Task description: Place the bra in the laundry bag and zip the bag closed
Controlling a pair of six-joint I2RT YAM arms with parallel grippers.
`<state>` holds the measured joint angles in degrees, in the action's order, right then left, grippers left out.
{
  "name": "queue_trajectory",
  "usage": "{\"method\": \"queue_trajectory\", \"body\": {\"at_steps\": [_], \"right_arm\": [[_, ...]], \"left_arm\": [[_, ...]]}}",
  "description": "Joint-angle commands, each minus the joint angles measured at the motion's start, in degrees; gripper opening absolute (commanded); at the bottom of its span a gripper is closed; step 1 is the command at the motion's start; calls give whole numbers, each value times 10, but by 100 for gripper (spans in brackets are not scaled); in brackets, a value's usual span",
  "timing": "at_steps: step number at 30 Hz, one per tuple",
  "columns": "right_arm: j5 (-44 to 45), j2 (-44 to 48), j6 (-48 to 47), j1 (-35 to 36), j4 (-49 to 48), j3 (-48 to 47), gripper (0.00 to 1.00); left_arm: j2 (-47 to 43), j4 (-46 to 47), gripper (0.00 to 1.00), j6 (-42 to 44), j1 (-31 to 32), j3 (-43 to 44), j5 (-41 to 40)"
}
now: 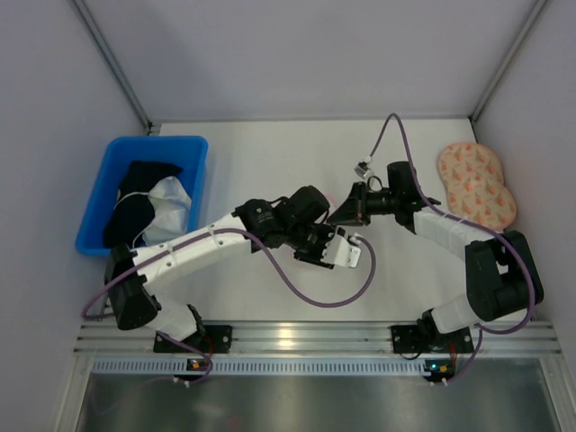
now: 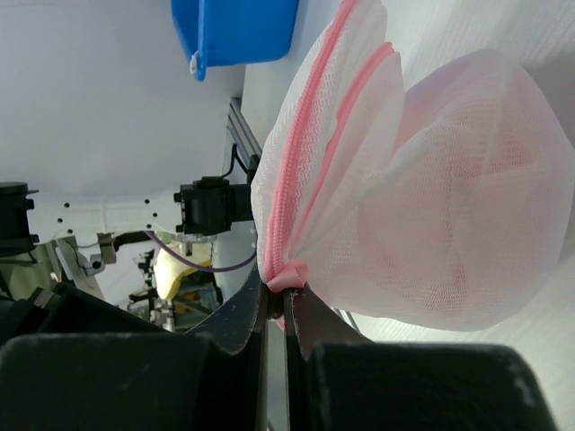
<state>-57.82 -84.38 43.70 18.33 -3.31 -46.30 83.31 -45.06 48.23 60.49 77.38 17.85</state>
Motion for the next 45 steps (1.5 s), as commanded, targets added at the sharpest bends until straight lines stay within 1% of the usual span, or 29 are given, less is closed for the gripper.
{"method": "queue_trajectory", "body": {"at_steps": [1, 6, 9, 10, 16, 20, 22, 23, 26, 32, 36, 37, 39, 40, 42, 43, 44, 45], "right_arm": [[7, 29, 4, 14, -6, -33, 0], [17, 32, 17, 20, -5, -26, 0], [17, 29, 26, 21, -10, -22, 0], [17, 28, 26, 21, -11, -22, 0], [20, 24, 31, 21, -6, -27, 0], [26, 22, 23, 20, 4, -27, 0], [29, 22, 17, 20, 10, -28, 0], [30, 22, 15, 21, 13, -29, 0], [33, 21, 12, 20, 16, -31, 0], [31, 18, 11, 20, 18, -34, 0], [29, 19, 12, 20, 18, -36, 0], [29, 21, 11, 20, 17, -35, 0], [28, 22, 9, 20, 20, -35, 0], [28, 22, 8, 20, 19, -35, 0], [29, 22, 2, 20, 24, -36, 0], [30, 23, 1, 21, 25, -38, 0], [31, 22, -2, 20, 26, -38, 0], [33, 21, -9, 19, 28, -39, 0]], "left_arm": [[48, 52, 47, 42, 2, 35, 0], [107, 55, 47, 45, 3, 86, -27], [136, 55, 47, 45, 12, 103, -61], [147, 54, 48, 51, 15, 104, -84], [160, 53, 48, 62, 28, 95, -139], [163, 38, 47, 70, 29, 92, -171], [166, 28, 47, 69, 29, 93, -172], [168, 23, 46, 69, 29, 94, -190], [176, 2, 44, 64, 29, 96, -197], [174, -13, 42, 71, 29, 92, -181], [175, -22, 36, 70, 29, 92, -181], [177, -23, 30, 69, 29, 92, -181], [179, -23, 24, 65, 29, 93, -181], [179, -24, 17, 65, 29, 93, -181], [173, -27, 8, 63, 28, 95, -181], [171, -29, 4, 62, 28, 94, -161], [163, -34, 0, 58, 28, 95, -151], [160, -36, 0, 57, 28, 96, -145]]}}
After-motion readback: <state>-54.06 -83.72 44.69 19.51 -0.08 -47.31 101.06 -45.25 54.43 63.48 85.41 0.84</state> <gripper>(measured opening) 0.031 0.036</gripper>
